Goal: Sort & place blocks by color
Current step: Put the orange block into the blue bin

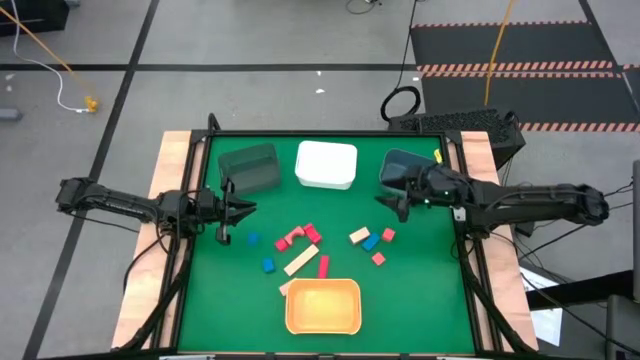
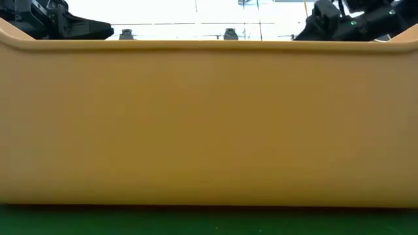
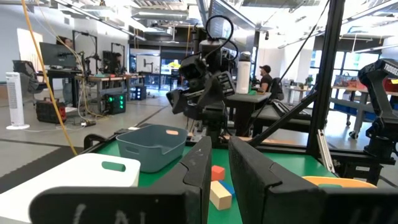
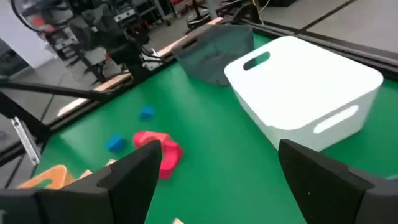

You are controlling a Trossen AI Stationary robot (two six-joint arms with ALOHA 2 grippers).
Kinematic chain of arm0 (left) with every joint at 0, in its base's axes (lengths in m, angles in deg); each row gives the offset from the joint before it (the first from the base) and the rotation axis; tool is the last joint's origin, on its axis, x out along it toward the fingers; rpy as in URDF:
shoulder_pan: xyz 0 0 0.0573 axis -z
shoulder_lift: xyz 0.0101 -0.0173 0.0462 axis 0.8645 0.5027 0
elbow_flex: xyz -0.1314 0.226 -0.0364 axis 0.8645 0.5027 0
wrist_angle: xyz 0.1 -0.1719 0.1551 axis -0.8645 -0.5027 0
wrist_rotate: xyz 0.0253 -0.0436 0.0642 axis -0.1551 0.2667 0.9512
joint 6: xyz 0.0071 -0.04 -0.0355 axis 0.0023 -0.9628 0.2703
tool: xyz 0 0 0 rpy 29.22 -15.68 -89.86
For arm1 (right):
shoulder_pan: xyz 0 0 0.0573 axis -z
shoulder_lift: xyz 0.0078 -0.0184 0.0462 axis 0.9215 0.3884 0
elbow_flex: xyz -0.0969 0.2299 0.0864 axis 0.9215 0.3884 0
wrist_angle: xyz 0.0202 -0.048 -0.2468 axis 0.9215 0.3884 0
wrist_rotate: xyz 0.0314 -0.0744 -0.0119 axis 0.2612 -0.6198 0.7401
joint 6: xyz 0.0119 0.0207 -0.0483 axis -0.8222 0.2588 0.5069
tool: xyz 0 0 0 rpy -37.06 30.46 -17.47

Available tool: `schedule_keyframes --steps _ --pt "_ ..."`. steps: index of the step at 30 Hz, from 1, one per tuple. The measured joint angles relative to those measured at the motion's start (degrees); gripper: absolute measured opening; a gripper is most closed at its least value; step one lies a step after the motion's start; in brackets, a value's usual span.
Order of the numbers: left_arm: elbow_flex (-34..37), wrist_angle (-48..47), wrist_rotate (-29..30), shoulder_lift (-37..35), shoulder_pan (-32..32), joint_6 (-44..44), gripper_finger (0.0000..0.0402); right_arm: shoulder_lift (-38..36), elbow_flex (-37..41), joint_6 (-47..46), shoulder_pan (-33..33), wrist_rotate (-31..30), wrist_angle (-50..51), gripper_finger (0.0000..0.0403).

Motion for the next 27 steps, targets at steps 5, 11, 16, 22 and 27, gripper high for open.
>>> schedule_keyframes --steps 5,11,16,22,27 --pt "0.01 -0.02 0.0 0.0 0.0 0.0 0.0058 4.89 -2.43 -1.81 -1.32 -2.31 3.4 0.0313" --pt "-0.01 -0.02 0.0 0.01 0.0 0.0 0.0058 10.79 -4.94 -6.49 -6.43 -1.89 13.73 0.0313" --pt "-0.01 -0.02 0.0 0.02 -0.01 0.0 0.0058 15.06 -7.51 -12.24 -12.4 -1.89 23.29 0.0313" --pt "-0.01 0.01 0.0 -0.01 0.0 0.0 0.0058 19.8 -8.91 -18.17 -17.17 -2.03 28.09 0.0313" --pt "0.01 -0.02 0.0 0.02 0.0 0.0 0.0058 24.5 -8.91 -18.46 -19.24 -2.24 28.86 0.0313"
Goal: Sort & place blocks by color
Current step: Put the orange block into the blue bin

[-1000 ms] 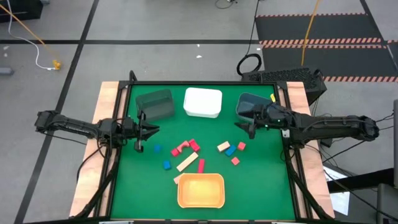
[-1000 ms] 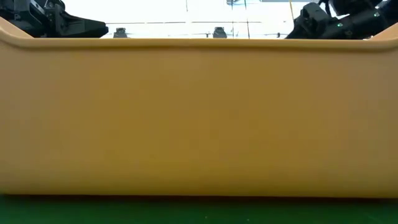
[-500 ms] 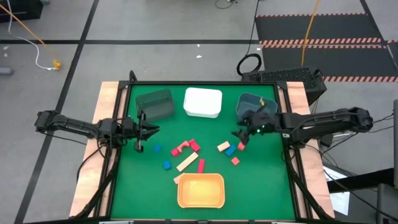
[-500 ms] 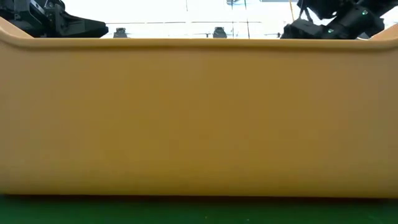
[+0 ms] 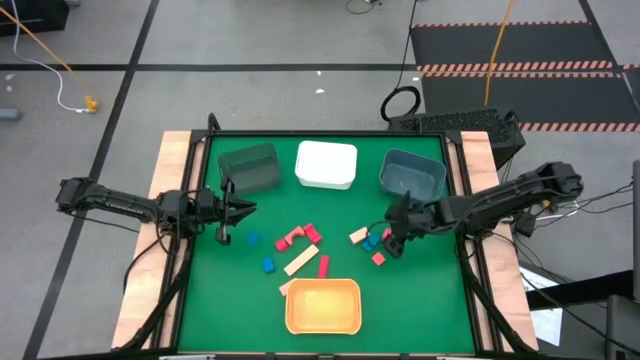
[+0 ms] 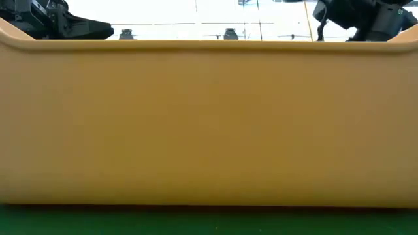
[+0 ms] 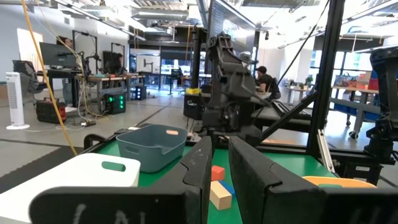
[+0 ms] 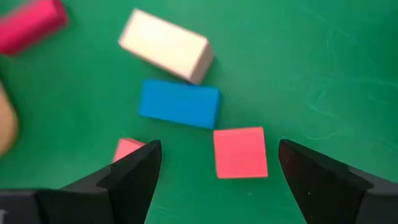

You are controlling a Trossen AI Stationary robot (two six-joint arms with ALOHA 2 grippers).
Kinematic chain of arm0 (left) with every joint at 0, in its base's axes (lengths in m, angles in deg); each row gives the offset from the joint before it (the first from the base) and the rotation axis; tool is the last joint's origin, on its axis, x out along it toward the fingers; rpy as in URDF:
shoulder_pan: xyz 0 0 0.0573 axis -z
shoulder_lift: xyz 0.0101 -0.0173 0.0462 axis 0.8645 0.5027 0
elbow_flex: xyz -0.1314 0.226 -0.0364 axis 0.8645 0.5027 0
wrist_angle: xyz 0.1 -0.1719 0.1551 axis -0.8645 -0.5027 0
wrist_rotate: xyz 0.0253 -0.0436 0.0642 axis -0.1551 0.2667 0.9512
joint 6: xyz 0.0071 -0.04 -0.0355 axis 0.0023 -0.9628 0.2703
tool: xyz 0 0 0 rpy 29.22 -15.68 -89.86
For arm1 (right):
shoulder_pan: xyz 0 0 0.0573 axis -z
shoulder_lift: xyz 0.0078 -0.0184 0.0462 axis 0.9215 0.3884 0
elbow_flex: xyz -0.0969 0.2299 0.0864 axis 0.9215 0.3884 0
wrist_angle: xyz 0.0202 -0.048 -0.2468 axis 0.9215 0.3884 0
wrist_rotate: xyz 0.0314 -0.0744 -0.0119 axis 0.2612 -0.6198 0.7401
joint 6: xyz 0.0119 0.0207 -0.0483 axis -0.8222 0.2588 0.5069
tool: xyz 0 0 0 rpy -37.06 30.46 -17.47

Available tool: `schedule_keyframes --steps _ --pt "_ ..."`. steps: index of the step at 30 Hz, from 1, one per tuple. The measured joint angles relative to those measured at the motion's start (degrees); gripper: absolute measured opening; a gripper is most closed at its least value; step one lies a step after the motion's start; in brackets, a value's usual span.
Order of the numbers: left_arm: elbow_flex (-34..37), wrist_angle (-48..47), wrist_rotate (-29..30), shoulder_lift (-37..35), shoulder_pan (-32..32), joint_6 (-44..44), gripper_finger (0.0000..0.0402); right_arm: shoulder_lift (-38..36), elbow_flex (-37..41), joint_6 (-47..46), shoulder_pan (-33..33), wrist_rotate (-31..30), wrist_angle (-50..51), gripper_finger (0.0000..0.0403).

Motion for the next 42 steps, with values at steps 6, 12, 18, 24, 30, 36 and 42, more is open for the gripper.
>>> schedule_keyframes --steps 6,12,18,24,30,36,42 --pt "-0.01 0.0 0.0 0.0 0.0 0.0 0.0058 4.36 0.0 0.31 -0.67 -1.53 0.11 0.0313" --pt "-0.01 0.01 0.0 0.0 -0.01 0.0 0.0058 5.14 0.0 1.42 -0.63 -1.75 0.13 0.0313" --pt "-0.01 0.01 0.0 0.0 0.0 0.0 0.0058 5.21 0.0 4.68 -0.63 -6.25 0.91 0.0313" --pt "-0.01 0.0 0.0 0.0 -0.01 0.0 0.0058 5.44 0.0 7.5 -0.63 -7.31 0.96 0.0313" --pt "0.0 0.0 0.0 0.0 0.0 0.0 0.0058 5.56 0.25 8.81 -0.63 -7.22 0.85 0.0291" --pt "0.0 0.0 0.0 -0.01 0.0 0.0 0.0058 5.56 3.46 5.9 -0.63 -6.92 -2.09 0.0231" --pt "-0.02 0.0 0.0 -0.02 0.0 0.0 0.0058 5.35 6.95 -0.16 -0.58 -5.4 -7.11 0.0131"
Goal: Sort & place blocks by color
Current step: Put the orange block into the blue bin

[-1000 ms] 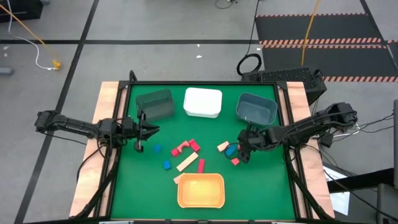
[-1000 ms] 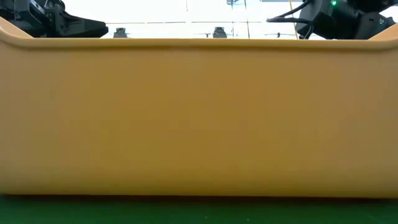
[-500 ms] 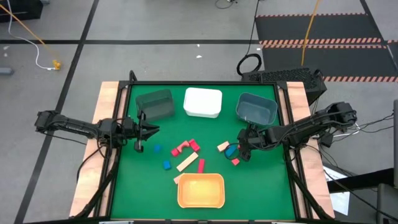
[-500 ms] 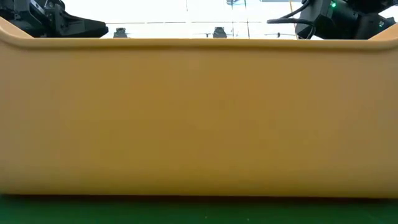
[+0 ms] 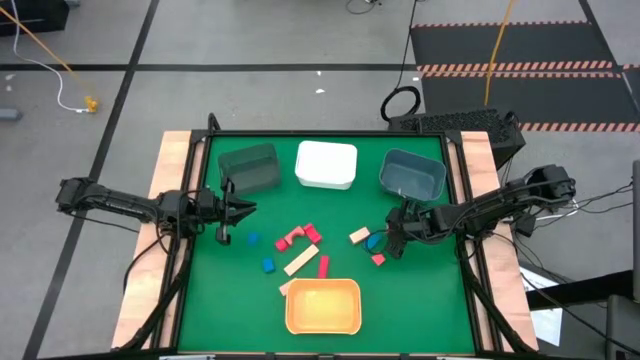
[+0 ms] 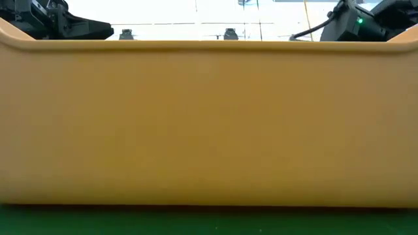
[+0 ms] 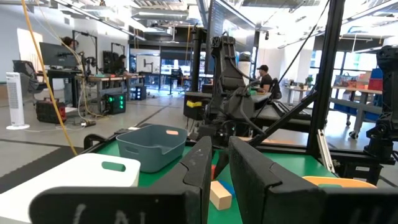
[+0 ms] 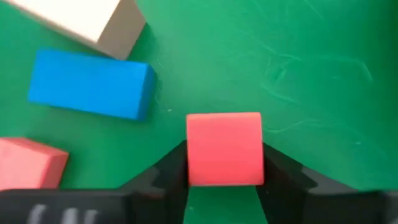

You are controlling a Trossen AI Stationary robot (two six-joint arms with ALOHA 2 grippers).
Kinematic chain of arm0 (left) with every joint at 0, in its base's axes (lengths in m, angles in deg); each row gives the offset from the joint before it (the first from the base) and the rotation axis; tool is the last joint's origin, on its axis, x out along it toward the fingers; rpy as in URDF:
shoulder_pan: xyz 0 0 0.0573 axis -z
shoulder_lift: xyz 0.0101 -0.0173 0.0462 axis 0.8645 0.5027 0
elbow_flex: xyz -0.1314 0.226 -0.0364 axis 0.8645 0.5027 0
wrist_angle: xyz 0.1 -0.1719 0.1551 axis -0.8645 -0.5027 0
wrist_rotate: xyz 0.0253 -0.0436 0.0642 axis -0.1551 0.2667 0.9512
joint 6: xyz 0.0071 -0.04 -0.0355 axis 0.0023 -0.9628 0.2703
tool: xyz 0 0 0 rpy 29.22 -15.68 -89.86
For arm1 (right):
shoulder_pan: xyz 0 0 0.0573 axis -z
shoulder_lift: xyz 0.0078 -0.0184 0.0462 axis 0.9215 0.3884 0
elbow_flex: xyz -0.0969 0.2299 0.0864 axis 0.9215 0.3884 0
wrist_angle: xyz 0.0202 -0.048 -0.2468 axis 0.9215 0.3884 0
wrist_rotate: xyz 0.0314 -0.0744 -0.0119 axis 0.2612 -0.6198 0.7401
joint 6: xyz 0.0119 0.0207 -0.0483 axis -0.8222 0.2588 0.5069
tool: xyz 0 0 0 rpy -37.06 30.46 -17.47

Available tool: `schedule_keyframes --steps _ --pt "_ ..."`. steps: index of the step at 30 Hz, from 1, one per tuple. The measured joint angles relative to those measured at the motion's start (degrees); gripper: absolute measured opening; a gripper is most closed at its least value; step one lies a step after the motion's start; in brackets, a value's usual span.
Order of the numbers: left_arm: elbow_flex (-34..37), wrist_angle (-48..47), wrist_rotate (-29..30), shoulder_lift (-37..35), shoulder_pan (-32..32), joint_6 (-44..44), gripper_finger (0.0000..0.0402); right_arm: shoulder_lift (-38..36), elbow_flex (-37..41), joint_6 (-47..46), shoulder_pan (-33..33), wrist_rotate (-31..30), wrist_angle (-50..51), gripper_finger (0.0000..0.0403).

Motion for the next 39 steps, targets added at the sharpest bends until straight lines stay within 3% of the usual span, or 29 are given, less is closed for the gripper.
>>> schedule_keyframes --steps 1,10,22,28,32,39 --pt "0.01 0.01 0.0 0.02 -0.01 0.0 0.0058 0.02 0.12 -0.75 -0.02 -0.08 -0.17 0.0117" --pt "0.0 0.0 0.0 0.0 -0.02 0.0 0.0058 -2.96 0.46 -2.43 0.0 3.83 -3.14 0.0116" --pt "0.0 0.02 0.07 0.01 0.0 0.01 0.0058 -17.88 0.42 -1.85 0.54 4.51 -11.54 0.0116" --pt "0.02 1.29 3.13 0.02 -0.02 -0.35 0.0058 -24.64 0.4 -0.81 1.93 4.37 -15.3 0.0116" --pt "0.02 7.67 4.02 0.02 -0.01 -1.13 0.0058 -27.97 0.4 -1.52 3.58 3.63 -14.93 0.0116" --pt "0.01 24.93 4.04 0.02 -0.02 -8.94 0.0058 -30.37 0.37 1.06 9.05 -4.14 -14.39 0.0116"
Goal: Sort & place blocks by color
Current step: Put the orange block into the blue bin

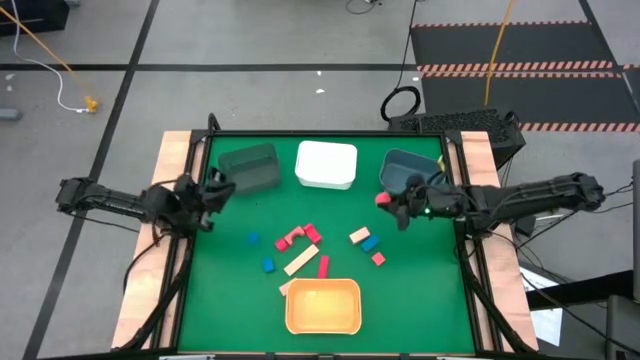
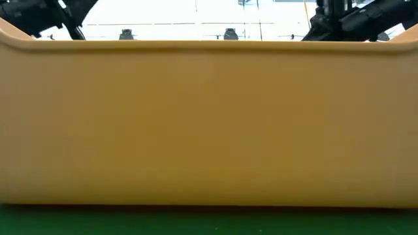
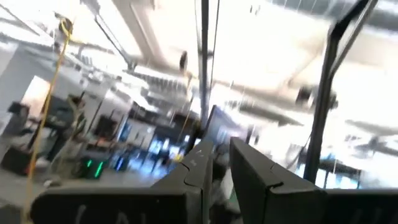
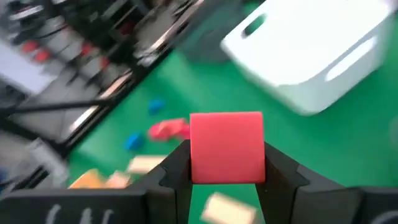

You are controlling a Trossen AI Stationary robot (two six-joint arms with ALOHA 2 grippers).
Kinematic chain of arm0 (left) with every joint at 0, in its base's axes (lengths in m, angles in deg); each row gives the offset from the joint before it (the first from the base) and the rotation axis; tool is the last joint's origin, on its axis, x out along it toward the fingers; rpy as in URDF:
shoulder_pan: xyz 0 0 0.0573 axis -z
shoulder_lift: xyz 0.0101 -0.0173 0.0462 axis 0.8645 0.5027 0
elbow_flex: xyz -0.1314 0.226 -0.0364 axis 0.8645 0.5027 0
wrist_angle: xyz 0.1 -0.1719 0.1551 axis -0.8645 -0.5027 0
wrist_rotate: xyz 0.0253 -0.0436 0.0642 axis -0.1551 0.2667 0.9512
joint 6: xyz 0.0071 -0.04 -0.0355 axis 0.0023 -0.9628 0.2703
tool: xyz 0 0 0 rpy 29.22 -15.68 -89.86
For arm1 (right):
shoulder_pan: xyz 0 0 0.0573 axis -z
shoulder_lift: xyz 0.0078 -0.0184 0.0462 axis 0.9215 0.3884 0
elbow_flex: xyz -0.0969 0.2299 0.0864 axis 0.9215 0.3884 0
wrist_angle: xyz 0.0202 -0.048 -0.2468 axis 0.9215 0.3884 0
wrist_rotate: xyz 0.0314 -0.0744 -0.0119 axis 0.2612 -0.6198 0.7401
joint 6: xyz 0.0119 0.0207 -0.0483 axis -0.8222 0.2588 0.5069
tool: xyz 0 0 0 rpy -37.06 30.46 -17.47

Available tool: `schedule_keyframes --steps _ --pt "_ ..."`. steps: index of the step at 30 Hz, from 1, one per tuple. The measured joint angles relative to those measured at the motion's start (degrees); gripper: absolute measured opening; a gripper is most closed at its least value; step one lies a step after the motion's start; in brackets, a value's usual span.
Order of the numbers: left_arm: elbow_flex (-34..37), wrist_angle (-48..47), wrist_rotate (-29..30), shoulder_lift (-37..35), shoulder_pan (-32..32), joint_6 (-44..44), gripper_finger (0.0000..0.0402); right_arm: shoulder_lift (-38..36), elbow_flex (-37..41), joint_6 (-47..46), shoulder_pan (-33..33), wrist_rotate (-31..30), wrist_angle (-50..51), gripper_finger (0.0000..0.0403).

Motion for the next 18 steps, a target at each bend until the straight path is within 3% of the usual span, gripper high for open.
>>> schedule_keyframes --steps 5,11,18 --pt "-0.01 4.4 0.02 0.0 -0.04 2.1 0.0058 0.05 -0.02 2.19 6.28 -5.33 7.41 0.0116" --pt "-0.01 5.36 0.04 0.0 -0.04 -2.96 0.0058 0.24 -0.02 4.86 13.91 -5.26 16.69 0.0116" --pt "-0.01 5.21 3.77 0.0 -0.04 -0.38 0.0058 1.52 -0.02 13.22 21.84 -5.26 19.98 0.0116"
